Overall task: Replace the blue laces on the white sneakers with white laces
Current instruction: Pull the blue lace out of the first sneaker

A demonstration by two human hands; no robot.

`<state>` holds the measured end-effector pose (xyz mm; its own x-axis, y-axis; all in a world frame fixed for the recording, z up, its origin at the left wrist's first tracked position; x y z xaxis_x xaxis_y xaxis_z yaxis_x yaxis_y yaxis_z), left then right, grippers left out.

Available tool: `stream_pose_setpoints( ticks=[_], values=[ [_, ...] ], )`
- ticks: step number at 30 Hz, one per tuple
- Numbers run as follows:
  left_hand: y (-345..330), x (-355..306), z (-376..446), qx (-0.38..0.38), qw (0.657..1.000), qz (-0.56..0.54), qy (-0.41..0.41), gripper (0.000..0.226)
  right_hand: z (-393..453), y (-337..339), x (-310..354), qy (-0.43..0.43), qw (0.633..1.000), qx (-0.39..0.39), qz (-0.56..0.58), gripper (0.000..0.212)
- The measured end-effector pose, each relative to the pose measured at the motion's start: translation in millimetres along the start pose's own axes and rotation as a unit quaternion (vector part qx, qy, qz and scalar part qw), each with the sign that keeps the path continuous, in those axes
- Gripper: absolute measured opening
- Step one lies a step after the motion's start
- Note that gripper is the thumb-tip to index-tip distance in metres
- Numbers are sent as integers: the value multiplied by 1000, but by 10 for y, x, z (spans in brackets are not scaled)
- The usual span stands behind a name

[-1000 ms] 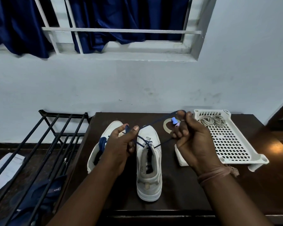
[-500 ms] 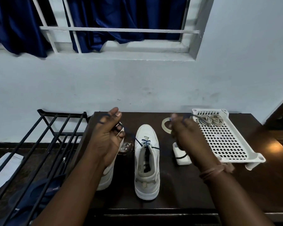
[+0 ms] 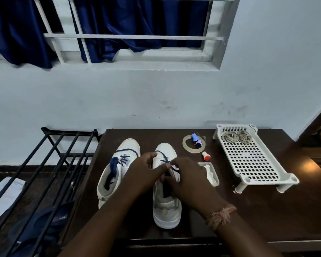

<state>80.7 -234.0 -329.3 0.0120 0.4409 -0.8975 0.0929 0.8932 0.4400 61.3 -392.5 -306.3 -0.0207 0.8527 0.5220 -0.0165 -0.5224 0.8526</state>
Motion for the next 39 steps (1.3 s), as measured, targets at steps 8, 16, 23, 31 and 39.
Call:
stream_pose_setpoints(
  ticks=[8, 16, 23, 31, 39],
  values=[
    [54, -1, -29, -63, 988, 135, -40, 30, 5, -59, -61, -74, 994, -33, 69, 20],
    [133, 105, -34, -22, 995, 100, 15, 31, 62, -78, -366, -163, 967, 65, 187, 18],
    [-60, -192, -7, 13, 957, 235, -167, 38, 101, -97, -375, -158, 956, 86, 230, 21],
    [-35, -337, -107, -120, 943, 268, -159, 9, 122, -61, -322, -137, 964, 62, 221, 21],
    [127, -259, 29, -58, 993, 65, -75, 30, 119, -125, -345, -141, 966, 52, 212, 22]
  ],
)
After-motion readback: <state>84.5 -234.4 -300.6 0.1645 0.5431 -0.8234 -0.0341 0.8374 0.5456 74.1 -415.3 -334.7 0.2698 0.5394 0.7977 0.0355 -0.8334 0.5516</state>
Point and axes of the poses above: each hand's wrist, its own z-axis towards the middle knuckle, its own y-axis out of the back of the hand, x = y × z, the point moved 6 cm from there along z, towards the middle knuckle, and after that the axes turned 9 degrees about -y, right-handed, at the moved point
